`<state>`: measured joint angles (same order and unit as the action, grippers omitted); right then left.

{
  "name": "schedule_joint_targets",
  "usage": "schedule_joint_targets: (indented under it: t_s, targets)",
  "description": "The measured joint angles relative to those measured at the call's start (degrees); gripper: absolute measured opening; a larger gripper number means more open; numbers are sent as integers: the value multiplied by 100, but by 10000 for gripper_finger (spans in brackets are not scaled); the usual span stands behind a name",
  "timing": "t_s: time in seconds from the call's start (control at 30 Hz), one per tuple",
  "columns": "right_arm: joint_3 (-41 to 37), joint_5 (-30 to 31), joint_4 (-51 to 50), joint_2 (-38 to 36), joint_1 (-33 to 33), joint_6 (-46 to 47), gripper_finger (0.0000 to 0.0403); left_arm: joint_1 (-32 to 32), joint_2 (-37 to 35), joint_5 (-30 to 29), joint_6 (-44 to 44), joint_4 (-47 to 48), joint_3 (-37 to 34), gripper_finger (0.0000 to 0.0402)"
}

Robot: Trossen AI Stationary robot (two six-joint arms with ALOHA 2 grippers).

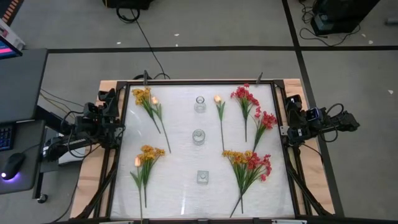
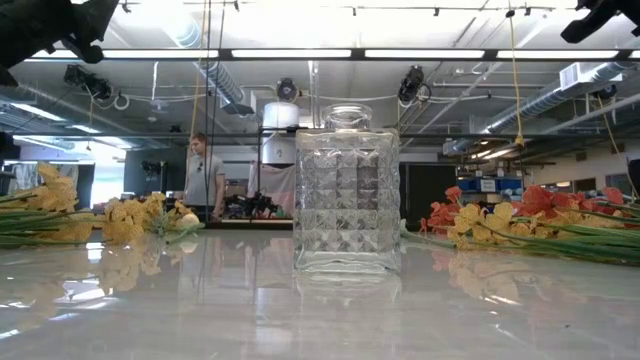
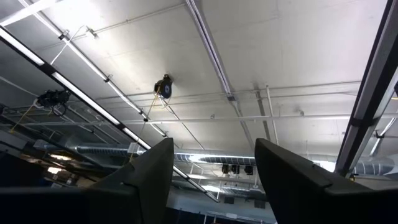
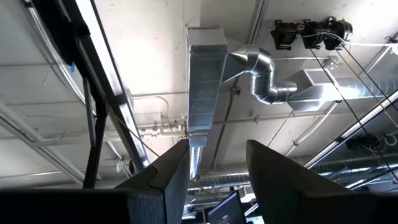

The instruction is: Sort flowers into vase by color

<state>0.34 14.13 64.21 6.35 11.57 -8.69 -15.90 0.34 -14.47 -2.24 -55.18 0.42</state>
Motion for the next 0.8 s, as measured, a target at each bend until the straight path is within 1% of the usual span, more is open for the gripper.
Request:
schedule_joint_targets:
  t_s: [0.13,0.8]
  targets:
    - [0,125,2,2,1,-1,168,0,-1,0,0,-1,0,231]
    - [0,125,4,2,2,0,168,0,0,1,0,1,-1,231]
